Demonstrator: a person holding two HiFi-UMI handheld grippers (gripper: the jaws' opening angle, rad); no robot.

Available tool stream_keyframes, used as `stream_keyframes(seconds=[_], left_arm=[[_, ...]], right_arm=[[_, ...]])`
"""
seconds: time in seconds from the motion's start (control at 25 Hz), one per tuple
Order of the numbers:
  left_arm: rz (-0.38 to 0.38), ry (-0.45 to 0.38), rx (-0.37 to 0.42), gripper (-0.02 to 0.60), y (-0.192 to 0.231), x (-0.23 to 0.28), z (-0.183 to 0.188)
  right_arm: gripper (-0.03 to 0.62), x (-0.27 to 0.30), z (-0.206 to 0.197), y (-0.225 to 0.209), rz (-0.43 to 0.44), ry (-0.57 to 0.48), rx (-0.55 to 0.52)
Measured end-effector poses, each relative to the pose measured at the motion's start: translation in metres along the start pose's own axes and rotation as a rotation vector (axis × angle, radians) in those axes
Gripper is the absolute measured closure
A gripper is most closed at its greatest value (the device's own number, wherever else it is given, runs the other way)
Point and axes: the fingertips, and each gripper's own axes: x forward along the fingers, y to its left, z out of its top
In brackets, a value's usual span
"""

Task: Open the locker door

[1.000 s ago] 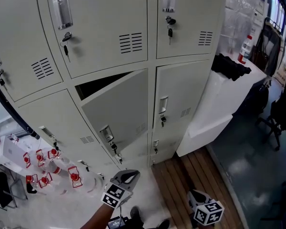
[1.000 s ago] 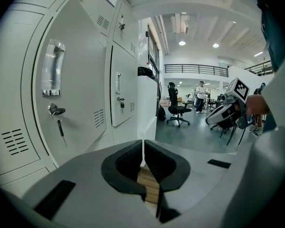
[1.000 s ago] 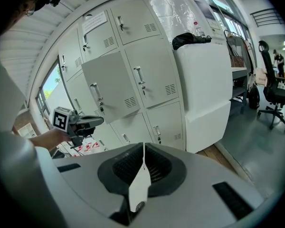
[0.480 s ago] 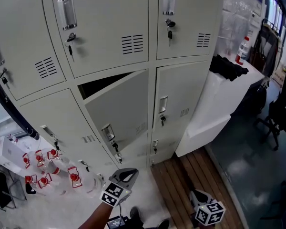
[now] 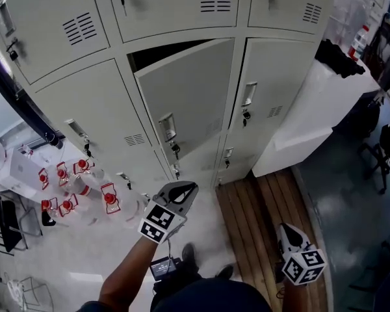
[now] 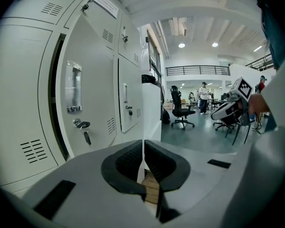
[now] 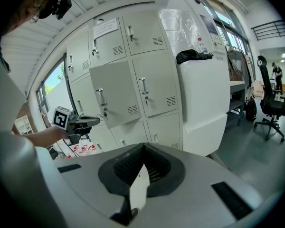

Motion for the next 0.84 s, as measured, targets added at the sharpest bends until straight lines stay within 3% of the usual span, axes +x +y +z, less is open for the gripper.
stream_keyframes(seconds=[0.84], left_arm=[[0.053, -0.006, -0.011, 0.554, -0.01, -0.055, -0.017]], right_arm=[[0.559, -0.029, -0.015, 0.03, 0.026, 0.004, -0.036]])
